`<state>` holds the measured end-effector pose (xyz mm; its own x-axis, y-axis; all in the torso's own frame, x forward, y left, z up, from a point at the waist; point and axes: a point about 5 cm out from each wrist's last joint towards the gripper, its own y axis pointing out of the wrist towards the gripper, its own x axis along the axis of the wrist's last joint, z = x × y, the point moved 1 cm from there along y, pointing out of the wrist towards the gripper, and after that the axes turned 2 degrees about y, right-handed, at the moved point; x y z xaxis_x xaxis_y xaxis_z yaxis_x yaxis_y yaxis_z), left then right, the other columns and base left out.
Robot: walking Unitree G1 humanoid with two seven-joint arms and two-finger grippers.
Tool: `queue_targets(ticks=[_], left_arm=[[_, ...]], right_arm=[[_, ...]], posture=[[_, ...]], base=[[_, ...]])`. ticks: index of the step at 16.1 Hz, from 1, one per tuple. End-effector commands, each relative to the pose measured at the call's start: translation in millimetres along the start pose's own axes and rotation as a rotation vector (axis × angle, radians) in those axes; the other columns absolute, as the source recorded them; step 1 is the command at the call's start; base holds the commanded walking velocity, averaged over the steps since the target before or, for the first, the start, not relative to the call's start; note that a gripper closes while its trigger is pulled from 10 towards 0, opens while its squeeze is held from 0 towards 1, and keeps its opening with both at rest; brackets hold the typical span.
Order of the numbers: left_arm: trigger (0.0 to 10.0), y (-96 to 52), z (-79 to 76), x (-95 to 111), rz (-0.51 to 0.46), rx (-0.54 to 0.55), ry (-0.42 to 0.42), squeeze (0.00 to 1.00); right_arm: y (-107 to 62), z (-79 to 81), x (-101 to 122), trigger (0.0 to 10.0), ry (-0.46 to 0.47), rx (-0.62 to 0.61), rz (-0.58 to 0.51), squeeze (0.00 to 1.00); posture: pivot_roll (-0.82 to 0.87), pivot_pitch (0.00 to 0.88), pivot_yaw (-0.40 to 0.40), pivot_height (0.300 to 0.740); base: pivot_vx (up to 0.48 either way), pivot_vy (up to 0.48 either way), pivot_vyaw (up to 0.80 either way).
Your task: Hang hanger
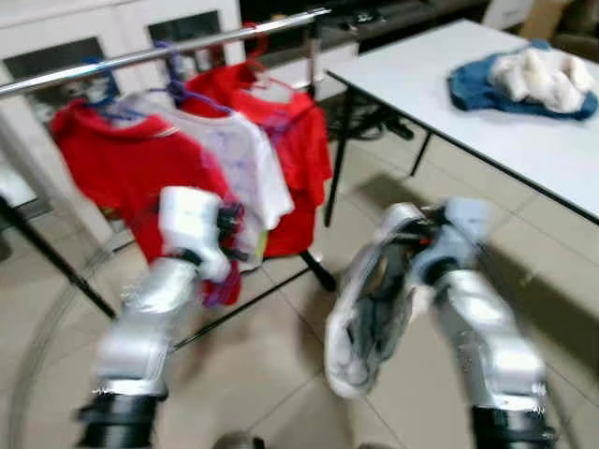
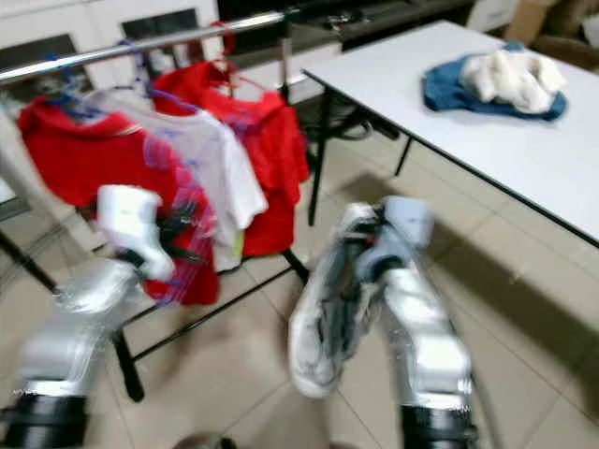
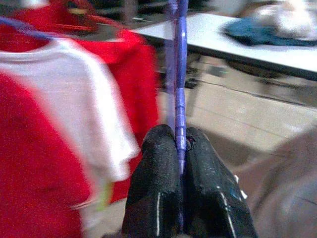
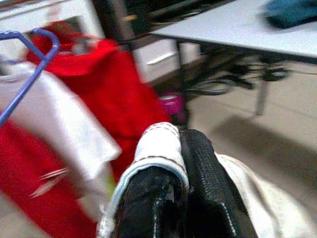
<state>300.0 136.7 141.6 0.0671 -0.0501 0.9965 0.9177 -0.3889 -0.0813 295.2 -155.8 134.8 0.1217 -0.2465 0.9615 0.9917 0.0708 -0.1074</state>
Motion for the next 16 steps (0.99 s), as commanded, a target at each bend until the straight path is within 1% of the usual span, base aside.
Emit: queue_targets(ticks=[1, 2, 4, 5, 6, 7, 8, 9, 10, 11, 13, 15, 16], left_arm=[[10.0, -1.9, 6.8, 6, -0.017, 0.023, 0.020, 0.00], [10.0, -2.0, 2.5, 3, -0.010, 0.001, 0.022, 0.00], [10.0, -0.8, 4.7, 8, -0.020, -0.005, 0.039, 0.00], [10.0, 0.3, 4.6, 10, -0.026, -0.005, 0.042, 0.00], [10.0, -0.3, 4.7, 9, -0.025, -0.007, 0.044, 0.00], [10.0, -1.6, 7.2, 13, -0.035, 0.003, 0.044, 0.00], [10.0, -2.8, 9.4, 12, -0.036, 0.015, 0.043, 0.00], [10.0, -3.0, 8.3, 8, -0.023, -0.002, 0.056, 0.00], [10.0, -2.0, 8.5, 12, -0.033, -0.013, 0.061, 0.00], [10.0, -1.7, 15.4, 15, -0.049, 0.021, 0.064, 0.00], [10.0, -2.6, 17.9, 17, -0.064, 0.043, 0.052, 0.00], [10.0, -4.9, 29.0, 24, -0.102, 0.126, 0.016, 0.00], [10.0, -5.2, 32.4, 24, -0.103, 0.149, 0.014, 0.00]], right_arm=[[-0.9, 13.6, 17, 10.0, 0.008, 0.063, -0.083, 0.00], [-1.6, 9.8, 17, 10.0, -0.001, 0.054, -0.084, 0.00], [-2.1, 18.0, 29, 10.0, 0.010, 0.078, -0.125, 0.00], [-2.5, 23.3, 34, 10.0, -0.033, 0.124, -0.140, 0.00], [-2.8, 24.0, 36, 10.0, -0.036, 0.123, -0.149, 0.00], [-3.1, 29.4, 52, 10.0, -0.018, 0.140, -0.192, 0.00], [-2.9, 32.7, 62, 10.0, -0.006, 0.161, -0.222, 0.00], [0.3, 31.9, 77, 10.0, -0.004, 0.162, -0.270, 0.00], [0.8, 32.4, 91, 10.0, 0.012, 0.158, -0.306, 0.00], [-1.6, 35.7, 104, 10.0, 0.015, 0.192, -0.345, 0.00], [-1.4, 34.1, 103, 10.0, 0.005, 0.198, -0.337, 0.00], [-2.8, 34.8, 100, 10.0, 0.016, 0.215, -0.312, 0.00], [-3.3, 35.8, 98, 10.0, 0.019, 0.222, -0.308, 0.00]], posture=[[-0.07, 0.050, 0.005, 0.740], [-0.08, 0.047, 0.008, 0.740], [-0.08, 0.046, 0.012, 0.740], [-0.08, 0.034, 0.014, 0.740], [-0.09, 0.030, 0.005, 0.740], [-0.08, 0.027, 0.001, 0.740], [-0.08, 0.012, 0.012, 0.740], [-0.08, 0.008, 0.017, 0.740], [-0.08, 0.007, 0.014, 0.740], [-0.08, 0.000, 0.024, 0.740], [-0.09, 0.001, 0.014, 0.740], [-0.08, 0.000, 0.013, 0.740], [-0.08, 0.004, 0.002, 0.740]], base=[[0.304, 0.000, -0.80], [0.304, 0.000, -0.80], [0.307, 0.000, -0.80], [0.307, 0.000, -0.80], [0.311, 0.000, -0.80], [0.311, 0.000, -0.80], [0.307, 0.000, -0.80], [0.307, 0.000, -0.80], [0.307, 0.000, -0.80], [0.307, 0.000, -0.80], [0.309, 0.000, -0.21], [0.311, 0.000, 0.00], [0.334, 0.000, 0.00]])
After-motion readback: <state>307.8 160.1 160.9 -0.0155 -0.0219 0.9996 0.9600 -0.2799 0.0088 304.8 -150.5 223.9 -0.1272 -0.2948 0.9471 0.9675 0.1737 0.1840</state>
